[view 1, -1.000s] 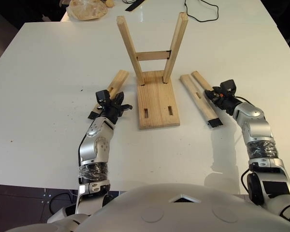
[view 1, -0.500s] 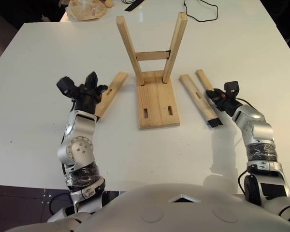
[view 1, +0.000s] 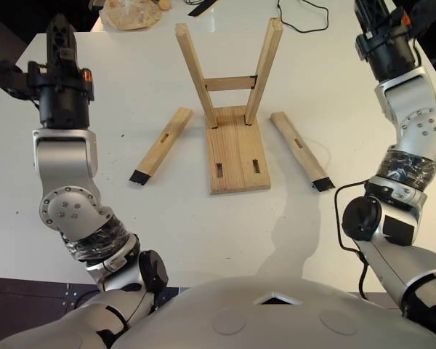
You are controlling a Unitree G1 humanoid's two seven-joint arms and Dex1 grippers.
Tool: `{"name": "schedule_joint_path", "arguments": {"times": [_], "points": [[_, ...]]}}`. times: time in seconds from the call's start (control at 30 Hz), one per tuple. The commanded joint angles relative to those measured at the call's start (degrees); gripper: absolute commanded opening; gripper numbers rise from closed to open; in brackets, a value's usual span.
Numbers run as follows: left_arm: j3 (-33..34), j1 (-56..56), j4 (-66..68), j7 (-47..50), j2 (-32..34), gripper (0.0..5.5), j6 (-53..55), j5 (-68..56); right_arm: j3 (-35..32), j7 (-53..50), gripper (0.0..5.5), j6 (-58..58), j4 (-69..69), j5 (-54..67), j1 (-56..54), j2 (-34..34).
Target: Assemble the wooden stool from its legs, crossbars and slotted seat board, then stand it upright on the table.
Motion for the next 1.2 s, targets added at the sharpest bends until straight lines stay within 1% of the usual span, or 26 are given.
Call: {"name": "schedule_joint_path", "arguments": {"times": [0.03, 0.07, 0.2, 0.3, 0.43, 0.5, 0.6, 0.73, 0.87, 1.0, 1.2], "points": [[-2.0, -1.1, -3.0, -4.8, 4.9, 0.44, 1.5, -4.8, 4.9, 8.4, 1.31, 5.1, -10.6, 4.6, 7.6, -3.5], [-2.3, -0.9, -3.7, -5.9, 5.9, 0.5, 1.7, -5.8, 5.8, 9.6, 1.31, 5.5, -11.5, 4.8, 7.9, -4.3], [-5.2, -0.5, -5.4, -9.1, 9.6, 1.1, 3.3, -7.5, 9.9, 14.9, 1.31, 5.7, -12.9, 3.3, 7.5, -7.3], [-8.3, -0.2, -6.6, -11.4, 10.5, 1.51, 4.0, -7.8, 12.3, 18.2, 1.31, 5.8, -13.8, 3.5, 7.7, -8.9], [-12.5, -0.6, -7.2, -13.9, 11.2, 2.19, 5.4, -9.9, 13.3, 20.1, 1.31, 6.4, -14.7, 4.9, 8.2, -10.2], [-14.8, -1.2, -6.7, -15.0, 12.0, 2.61, 6.9, -11.6, 13.3, 20.3, 1.31, 7.8, -15.4, 7.1, 8.1, -10.5], [-16.6, -2.2, -6.1, -15.8, 13.5, 3.01, 8.6, -16.0, 13.0, 19.7, 1.31, 11.0, -15.8, 12.3, 7.3, -11.4], [-17.8, -4.2, -5.1, -16.6, 15.2, 3.05, 10.1, -24.5, 11.9, 16.8, 1.31, 15.3, -15.4, 21.0, 6.5, -12.7], [-19.8, -6.7, -3.2, -15.5, 15.5, 3.05, 10.3, -30.5, 12.6, 15.5, 1.31, 16.6, -16.3, 24.2, 8.1, -14.0], [-21.7, -7.9, -3.0, -15.0, 15.6, 3.05, 10.5, -31.0, 13.5, 14.7, 1.31, 17.0, -17.4, 25.4, 9.8, -14.4], [-22.8, -7.4, -3.2, -15.3, 16.3, 3.05, 10.6, -30.7, 14.9, 15.0, 1.31, 17.1, -18.7, 25.0, 12.3, -15.7]]}}
